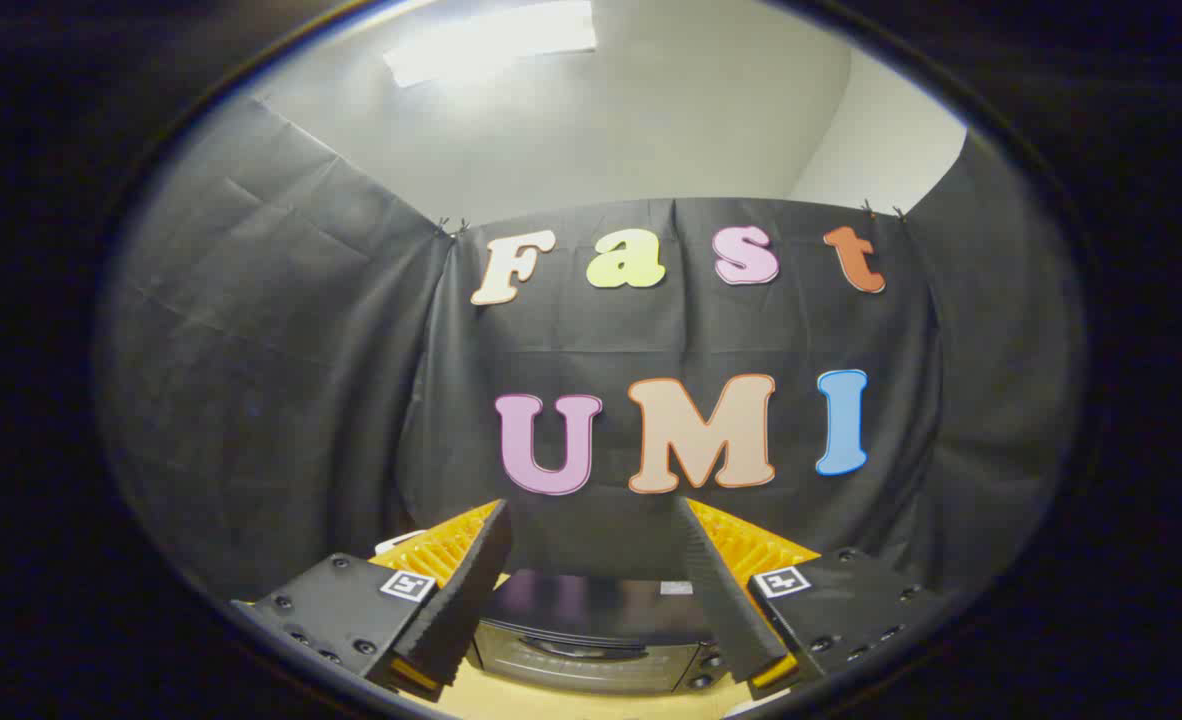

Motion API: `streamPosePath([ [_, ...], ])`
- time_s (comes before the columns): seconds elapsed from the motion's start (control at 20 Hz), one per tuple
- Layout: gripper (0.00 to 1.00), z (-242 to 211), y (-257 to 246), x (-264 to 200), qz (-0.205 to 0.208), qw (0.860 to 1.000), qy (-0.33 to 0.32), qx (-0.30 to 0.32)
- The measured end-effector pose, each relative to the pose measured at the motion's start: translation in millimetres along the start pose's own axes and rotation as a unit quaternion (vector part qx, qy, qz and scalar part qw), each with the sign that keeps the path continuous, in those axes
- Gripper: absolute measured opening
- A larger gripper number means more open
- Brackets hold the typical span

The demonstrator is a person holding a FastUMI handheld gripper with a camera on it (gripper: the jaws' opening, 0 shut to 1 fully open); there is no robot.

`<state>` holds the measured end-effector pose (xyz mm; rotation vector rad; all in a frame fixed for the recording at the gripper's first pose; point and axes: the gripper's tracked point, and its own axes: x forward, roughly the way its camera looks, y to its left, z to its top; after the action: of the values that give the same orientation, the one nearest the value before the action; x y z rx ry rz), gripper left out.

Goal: Open the toaster oven, put the food inside, and close the toaster oven door.

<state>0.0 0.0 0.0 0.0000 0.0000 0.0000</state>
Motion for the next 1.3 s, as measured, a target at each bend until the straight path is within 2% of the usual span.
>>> streamPosePath([
  [0.4, 0.99, -34.4, -5.3, 15.6, 0.004, 0.999, 0.036, 0.021],
  [0.7, 0.99, -69.6, -2.3, 31.6, -0.007, 0.998, 0.065, -0.008],
  [1.0, 0.99, -143.1, 23.5, 44.8, 0.009, 0.992, 0.125, -0.03],
  [1.3, 0.99, -193.6, 20.6, 63.2, -0.014, 0.988, 0.152, -0.04],
])
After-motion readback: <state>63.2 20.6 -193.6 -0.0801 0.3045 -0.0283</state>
